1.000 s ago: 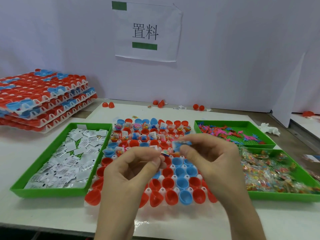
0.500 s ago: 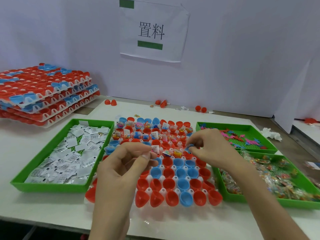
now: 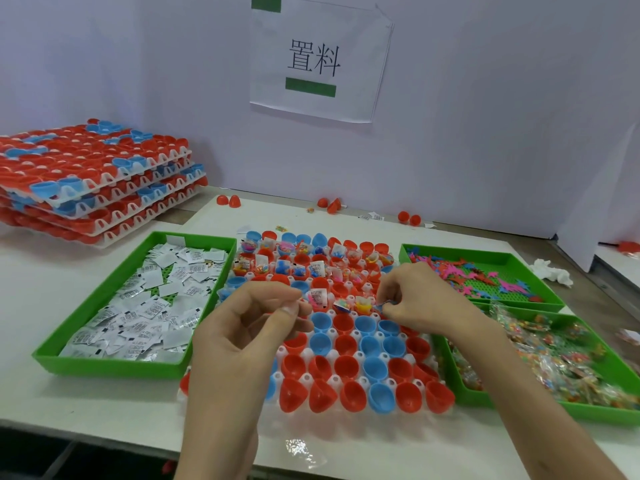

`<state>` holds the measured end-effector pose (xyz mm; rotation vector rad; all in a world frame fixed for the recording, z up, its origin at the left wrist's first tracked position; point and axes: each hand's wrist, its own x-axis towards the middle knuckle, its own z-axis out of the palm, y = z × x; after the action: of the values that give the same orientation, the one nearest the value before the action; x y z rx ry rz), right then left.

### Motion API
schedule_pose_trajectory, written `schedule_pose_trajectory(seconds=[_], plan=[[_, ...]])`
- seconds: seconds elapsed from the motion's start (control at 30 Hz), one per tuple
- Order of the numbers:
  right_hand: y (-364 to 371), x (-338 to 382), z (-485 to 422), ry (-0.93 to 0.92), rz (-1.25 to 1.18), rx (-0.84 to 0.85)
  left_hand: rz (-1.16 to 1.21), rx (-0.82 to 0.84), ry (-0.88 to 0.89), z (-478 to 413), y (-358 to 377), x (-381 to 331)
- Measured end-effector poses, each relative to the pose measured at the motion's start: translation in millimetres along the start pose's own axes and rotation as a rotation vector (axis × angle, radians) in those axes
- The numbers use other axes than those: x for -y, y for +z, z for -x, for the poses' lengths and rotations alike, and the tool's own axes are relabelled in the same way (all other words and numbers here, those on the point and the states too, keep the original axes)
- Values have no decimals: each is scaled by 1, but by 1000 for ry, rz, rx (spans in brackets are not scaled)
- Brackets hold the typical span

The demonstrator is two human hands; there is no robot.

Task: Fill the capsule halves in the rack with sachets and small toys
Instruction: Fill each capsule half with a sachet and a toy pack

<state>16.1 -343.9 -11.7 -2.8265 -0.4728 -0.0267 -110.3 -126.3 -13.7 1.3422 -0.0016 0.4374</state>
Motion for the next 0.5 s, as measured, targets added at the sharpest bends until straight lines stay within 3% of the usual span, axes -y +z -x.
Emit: schedule_pose_trajectory(seconds=[0.17, 0.23, 0.37, 0.5], plan=[[3, 1, -4, 21, 18, 7, -28, -13, -22, -5, -17, -7], [5, 2, -4, 20, 25, -1, -145, -17, -6, -17, -34, -8], [7, 0, -1, 38, 12, -23, -689, -50, 34, -67, -72, 4], [7, -2, 1, 85, -73, -67, -1107, 51, -152, -106, -92, 29]])
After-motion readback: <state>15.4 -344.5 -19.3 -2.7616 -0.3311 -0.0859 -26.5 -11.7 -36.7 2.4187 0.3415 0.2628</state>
